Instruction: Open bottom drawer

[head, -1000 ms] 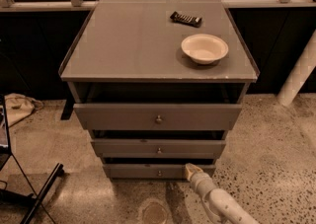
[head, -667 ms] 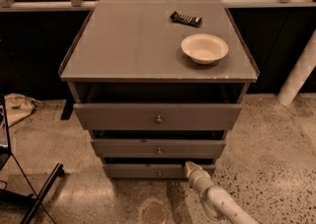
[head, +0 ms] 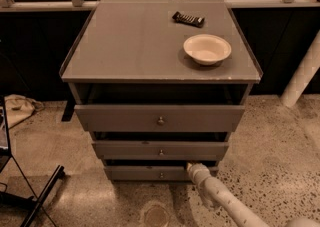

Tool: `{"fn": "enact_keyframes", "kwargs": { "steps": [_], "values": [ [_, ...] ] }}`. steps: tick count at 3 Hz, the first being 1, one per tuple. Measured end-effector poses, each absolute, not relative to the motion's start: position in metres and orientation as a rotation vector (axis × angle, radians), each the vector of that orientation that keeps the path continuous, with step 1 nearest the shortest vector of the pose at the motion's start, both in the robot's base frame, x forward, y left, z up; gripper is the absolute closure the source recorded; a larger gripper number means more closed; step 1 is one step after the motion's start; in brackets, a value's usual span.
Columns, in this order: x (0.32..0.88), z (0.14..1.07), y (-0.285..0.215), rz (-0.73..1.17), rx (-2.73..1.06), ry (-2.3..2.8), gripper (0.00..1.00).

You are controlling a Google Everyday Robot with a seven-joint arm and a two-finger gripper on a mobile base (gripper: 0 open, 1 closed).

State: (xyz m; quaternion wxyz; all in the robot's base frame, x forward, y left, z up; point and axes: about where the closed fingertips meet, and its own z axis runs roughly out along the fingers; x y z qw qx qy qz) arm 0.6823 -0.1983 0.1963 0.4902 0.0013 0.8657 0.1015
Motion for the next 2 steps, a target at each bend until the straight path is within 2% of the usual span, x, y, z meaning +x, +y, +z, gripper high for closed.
{"fn": "enact_keyframes", "kwargs": {
  "steps": [2],
  "values": [
    [0.6813,0.1881,-0.1987,0.239,0.0,2.151,1.0]
  ]
}}
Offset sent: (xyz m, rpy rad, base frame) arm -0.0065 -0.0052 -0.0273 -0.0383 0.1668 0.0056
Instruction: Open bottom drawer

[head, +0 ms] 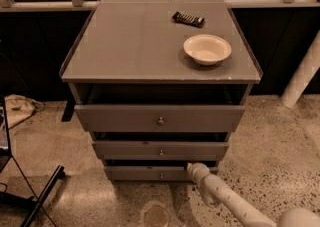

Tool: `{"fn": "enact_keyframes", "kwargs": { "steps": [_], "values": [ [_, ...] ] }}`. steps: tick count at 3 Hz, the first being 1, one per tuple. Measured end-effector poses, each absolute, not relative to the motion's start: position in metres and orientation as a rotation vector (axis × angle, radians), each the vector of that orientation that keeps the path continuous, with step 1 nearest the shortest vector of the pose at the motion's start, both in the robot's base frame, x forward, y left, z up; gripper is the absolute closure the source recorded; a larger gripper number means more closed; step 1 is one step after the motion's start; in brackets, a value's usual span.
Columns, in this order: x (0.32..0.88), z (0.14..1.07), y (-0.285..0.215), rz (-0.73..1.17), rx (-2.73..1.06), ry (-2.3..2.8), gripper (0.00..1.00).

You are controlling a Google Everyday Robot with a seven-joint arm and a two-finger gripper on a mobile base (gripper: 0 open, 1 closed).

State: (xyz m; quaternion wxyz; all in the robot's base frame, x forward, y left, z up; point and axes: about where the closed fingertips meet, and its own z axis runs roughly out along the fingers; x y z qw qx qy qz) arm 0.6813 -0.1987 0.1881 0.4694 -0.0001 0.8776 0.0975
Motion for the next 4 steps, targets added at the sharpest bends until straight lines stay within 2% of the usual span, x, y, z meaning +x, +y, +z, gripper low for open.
{"fn": "enact_keyframes", "kwargs": {
  "steps": [4],
  "values": [
    [0.6718,0.1864,-0.205,0.241,0.023,2.233,1.0]
  ]
}}
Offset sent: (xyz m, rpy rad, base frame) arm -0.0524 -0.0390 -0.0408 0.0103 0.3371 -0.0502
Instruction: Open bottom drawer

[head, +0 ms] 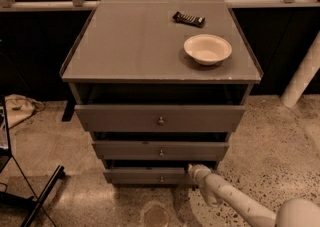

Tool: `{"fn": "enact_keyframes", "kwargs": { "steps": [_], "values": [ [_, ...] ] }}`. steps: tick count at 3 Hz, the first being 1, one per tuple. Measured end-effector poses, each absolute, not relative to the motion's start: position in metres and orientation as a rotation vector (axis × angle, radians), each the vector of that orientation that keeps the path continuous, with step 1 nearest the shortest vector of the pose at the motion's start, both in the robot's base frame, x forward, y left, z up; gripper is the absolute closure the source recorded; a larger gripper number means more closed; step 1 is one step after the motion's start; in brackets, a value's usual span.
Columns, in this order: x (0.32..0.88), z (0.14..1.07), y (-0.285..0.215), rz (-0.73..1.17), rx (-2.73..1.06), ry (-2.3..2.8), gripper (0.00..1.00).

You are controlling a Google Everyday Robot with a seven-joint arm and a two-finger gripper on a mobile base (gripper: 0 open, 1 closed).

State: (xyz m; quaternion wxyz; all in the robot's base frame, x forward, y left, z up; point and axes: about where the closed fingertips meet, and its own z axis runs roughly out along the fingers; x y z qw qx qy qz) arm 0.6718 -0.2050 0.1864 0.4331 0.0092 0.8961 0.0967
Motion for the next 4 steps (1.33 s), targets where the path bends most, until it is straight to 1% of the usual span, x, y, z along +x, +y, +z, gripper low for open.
{"fn": "enact_keyframes", "kwargs": {
  "steps": [2,3,4],
  "values": [
    [0.656,0.183,-0.21,0.266,0.048,2.308,1.0],
    [0.641,0.189,-0.198,0.319,0.04,2.382,1.0],
    [0.617,0.183,-0.211,0.337,0.086,2.472,1.0]
  ]
}}
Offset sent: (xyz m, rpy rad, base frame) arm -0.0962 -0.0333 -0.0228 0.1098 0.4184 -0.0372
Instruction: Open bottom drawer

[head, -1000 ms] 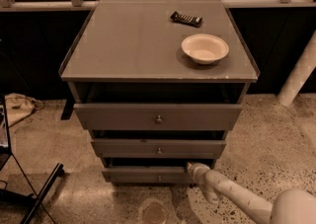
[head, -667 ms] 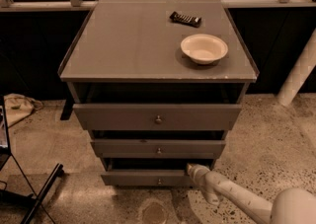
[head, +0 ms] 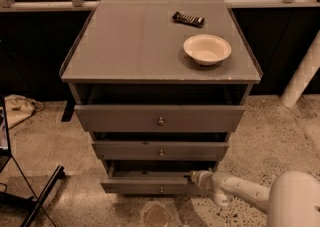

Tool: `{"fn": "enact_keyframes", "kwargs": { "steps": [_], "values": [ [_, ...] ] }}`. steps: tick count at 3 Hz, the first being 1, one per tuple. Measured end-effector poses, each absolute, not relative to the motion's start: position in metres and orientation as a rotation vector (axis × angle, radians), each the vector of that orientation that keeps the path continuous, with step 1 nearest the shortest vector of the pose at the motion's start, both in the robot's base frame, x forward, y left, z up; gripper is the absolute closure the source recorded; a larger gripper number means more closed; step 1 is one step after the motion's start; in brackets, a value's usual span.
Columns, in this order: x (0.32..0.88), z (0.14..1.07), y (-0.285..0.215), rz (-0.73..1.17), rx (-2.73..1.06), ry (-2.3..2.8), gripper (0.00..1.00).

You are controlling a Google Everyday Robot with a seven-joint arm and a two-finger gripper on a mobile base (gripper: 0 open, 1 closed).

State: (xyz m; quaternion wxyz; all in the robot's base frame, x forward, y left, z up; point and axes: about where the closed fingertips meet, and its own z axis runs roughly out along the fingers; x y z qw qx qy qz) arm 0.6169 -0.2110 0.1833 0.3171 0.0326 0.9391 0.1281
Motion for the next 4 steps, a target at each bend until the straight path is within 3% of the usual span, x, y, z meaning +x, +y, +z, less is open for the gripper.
{"fn": "enact_keyframes", "kwargs": {
  "steps": [4],
  "values": [
    [0.61,0.17,-0.218,0.303,0.085,2.621,1.0]
  ]
}}
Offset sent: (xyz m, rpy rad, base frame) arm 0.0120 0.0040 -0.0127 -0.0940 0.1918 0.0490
